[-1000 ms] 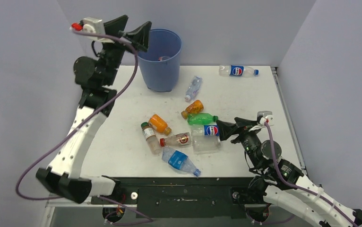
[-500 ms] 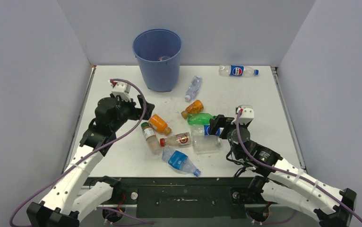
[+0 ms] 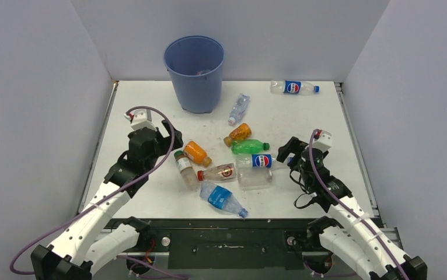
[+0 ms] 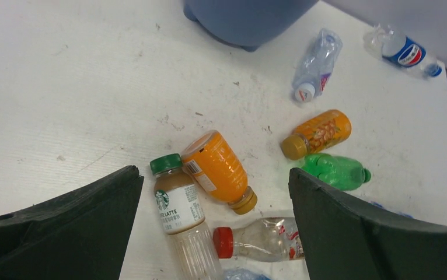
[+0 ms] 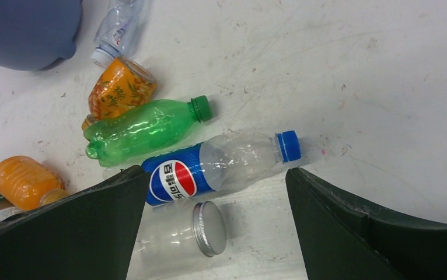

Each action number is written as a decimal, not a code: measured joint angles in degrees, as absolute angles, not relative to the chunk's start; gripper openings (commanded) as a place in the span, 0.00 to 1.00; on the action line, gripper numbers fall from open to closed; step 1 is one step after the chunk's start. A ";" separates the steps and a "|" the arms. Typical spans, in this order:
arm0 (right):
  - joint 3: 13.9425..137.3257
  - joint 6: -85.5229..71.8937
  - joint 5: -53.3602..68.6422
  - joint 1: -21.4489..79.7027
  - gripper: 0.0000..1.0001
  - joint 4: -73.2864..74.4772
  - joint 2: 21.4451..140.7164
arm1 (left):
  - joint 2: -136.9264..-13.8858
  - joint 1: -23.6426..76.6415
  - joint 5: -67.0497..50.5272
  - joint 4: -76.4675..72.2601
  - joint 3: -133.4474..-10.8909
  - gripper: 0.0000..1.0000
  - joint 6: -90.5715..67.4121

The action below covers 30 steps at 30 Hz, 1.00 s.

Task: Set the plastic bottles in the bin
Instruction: Pick up the plastic bottle at the center of the board.

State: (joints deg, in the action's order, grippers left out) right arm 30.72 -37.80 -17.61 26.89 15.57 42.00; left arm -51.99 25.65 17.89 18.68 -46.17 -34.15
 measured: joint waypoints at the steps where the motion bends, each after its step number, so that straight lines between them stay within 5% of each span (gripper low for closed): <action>1: 30.20 -38.15 -15.75 25.26 0.90 15.53 42.00 | -51.20 26.52 20.12 18.85 -46.17 0.96 -34.92; 9: 26.04 -40.14 -6.83 21.41 0.90 13.08 44.21 | -49.19 30.11 27.11 18.94 -46.17 0.96 -39.31; 30: 4.67 -66.32 2.13 26.98 0.96 -9.26 43.81 | -46.54 30.28 4.73 15.22 -44.23 0.96 -30.48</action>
State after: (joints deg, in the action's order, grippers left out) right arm 4.67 -66.32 2.13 26.98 -9.26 43.81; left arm -46.54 30.28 4.73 15.22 -44.23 -30.48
